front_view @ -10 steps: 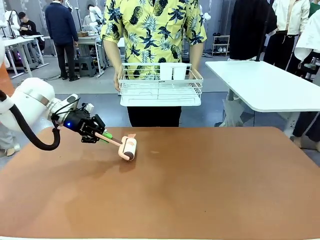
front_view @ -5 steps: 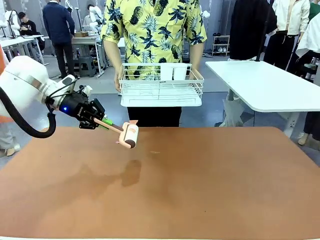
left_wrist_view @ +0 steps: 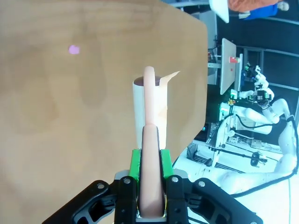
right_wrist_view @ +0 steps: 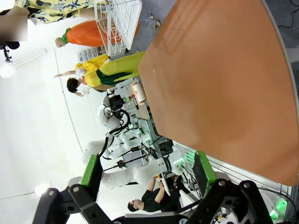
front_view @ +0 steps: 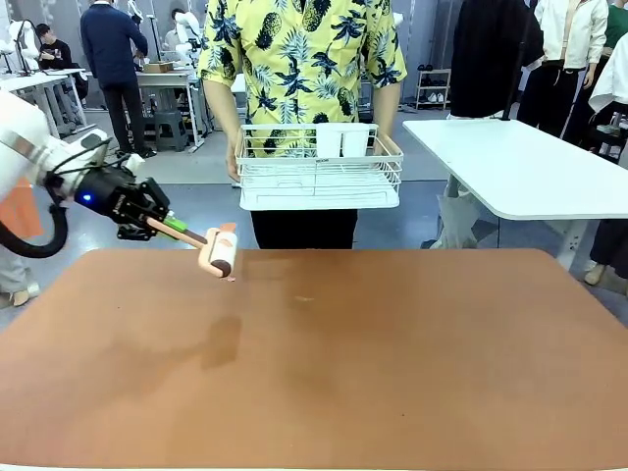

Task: Clean the table.
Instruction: Clean the table with the Lint Roller when the human lifts the Dish drying rack.

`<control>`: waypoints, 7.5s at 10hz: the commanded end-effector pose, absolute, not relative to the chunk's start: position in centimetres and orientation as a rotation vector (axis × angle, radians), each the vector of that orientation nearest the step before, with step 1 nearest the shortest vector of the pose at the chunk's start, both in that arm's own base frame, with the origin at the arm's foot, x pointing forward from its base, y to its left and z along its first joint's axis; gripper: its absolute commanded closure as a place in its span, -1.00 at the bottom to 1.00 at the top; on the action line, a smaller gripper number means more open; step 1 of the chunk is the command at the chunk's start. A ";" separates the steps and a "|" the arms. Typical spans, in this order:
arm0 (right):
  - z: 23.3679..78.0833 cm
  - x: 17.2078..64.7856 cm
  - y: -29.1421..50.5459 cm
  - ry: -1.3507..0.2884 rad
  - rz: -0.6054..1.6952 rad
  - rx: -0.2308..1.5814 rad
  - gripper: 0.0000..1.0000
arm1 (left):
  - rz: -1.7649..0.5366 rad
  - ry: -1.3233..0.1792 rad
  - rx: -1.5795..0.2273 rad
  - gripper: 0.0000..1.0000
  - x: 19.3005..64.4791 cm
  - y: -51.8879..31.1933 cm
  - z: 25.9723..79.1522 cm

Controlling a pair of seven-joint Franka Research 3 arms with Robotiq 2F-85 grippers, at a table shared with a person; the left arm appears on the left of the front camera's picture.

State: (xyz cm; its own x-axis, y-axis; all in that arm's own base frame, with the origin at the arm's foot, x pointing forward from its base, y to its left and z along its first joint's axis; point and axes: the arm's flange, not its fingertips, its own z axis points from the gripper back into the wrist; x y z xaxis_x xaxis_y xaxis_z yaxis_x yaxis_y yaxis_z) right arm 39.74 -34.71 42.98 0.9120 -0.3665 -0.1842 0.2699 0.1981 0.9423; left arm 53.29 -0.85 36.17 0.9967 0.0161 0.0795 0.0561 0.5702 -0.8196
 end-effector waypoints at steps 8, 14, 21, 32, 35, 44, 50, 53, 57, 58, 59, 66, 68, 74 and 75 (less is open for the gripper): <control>43.3 39.7 -34.6 -0.092 -0.442 1.295 -1.00 | -0.036 -0.041 -0.711 0.63 53.6 13.0 43.8; 43.3 39.7 -34.6 -0.092 -0.442 1.295 -1.00 | -0.030 -0.067 -0.706 0.63 53.4 13.2 43.5; 43.3 39.7 -34.6 -0.092 -0.442 1.295 -1.00 | -0.039 -0.049 -0.690 0.63 57.7 12.1 41.5; 43.3 39.7 -34.6 -0.092 -0.442 1.295 -1.00 | -0.044 0.012 -0.648 0.63 64.1 12.7 36.2; 43.3 39.7 -34.6 -0.092 -0.442 1.295 -1.00 | -0.074 0.052 -0.639 0.63 64.5 12.2 34.2; 43.3 39.7 -34.6 -0.092 -0.442 1.295 -1.00 | -0.013 0.008 -0.767 0.63 64.5 10.1 29.4; 43.3 39.7 -34.6 -0.092 -0.442 1.295 -1.00 | 0.012 -0.029 -0.754 0.63 62.7 1.5 27.8; 43.3 39.7 -34.6 -0.092 -0.442 1.295 -1.00 | 0.000 0.014 -0.735 0.63 62.7 -2.0 26.7; 43.3 39.7 -34.6 -0.092 -0.442 1.295 -1.00 | -0.022 0.068 -0.729 0.63 63.8 -6.4 26.0; 43.3 39.7 -34.6 -0.092 -0.442 1.295 -1.00 | -0.017 0.073 -0.734 0.63 63.8 -7.3 26.1; 43.3 39.7 -34.6 -0.092 -0.442 1.295 -1.00 | -0.025 0.077 -0.738 0.63 63.7 -8.0 26.6; 43.3 39.7 -34.6 -0.092 -0.442 1.295 -1.00 | -0.078 0.018 -0.672 0.63 60.3 -13.4 34.9; 43.3 39.7 -34.6 -0.092 -0.442 1.295 -1.00 | -0.074 -0.023 -0.646 0.63 59.5 -13.3 38.4; 43.3 39.7 -34.6 -0.092 -0.442 1.295 -1.00 | -0.068 -0.096 -0.410 0.63 56.0 -12.0 48.3; 43.3 39.7 -34.6 -0.092 -0.442 1.295 -1.00 | -0.072 -0.110 -0.373 0.63 55.5 -11.7 49.6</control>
State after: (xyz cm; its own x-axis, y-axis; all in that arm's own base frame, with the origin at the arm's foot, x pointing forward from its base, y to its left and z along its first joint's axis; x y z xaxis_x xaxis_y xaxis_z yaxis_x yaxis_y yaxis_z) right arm 39.75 -34.71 42.99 0.9121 -0.3664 -0.1840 0.2697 0.1983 0.9423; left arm 56.55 -11.80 49.18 0.9889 -0.0563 0.1376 0.1080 0.9080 -0.4048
